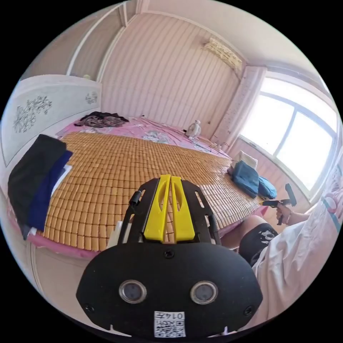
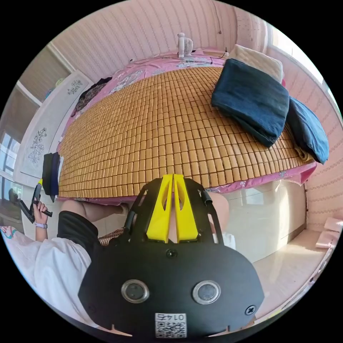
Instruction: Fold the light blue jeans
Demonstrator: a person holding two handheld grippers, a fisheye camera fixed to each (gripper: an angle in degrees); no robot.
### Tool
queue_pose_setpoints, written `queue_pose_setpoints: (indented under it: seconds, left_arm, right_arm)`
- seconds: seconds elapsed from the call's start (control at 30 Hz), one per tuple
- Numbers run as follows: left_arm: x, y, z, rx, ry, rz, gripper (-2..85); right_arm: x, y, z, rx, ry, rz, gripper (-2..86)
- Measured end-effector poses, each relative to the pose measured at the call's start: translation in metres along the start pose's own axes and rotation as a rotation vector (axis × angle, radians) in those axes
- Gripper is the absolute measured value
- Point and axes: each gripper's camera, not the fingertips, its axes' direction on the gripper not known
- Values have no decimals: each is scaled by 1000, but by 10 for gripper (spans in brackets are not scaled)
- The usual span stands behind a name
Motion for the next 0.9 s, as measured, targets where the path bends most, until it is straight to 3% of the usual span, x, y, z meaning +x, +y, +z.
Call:
queue_pose_setpoints:
  seconds: [0.17,0.5,0.7,0.9]
  left_arm:
    - [129,-27,98,-135,330,282,-10]
    - [382,-29,286,-178,685,622,40]
    - [500,-8,394,-278,738,798,83]
    - [574,20,486,-385,681,915,98]
  right_arm:
    - [69,70,-21,138,-45,126,0]
    - [200,118,-62,326,91,247,26]
    - [272,100,-69,401,253,280,63]
    - [322,92,-63,506,358,380,88]
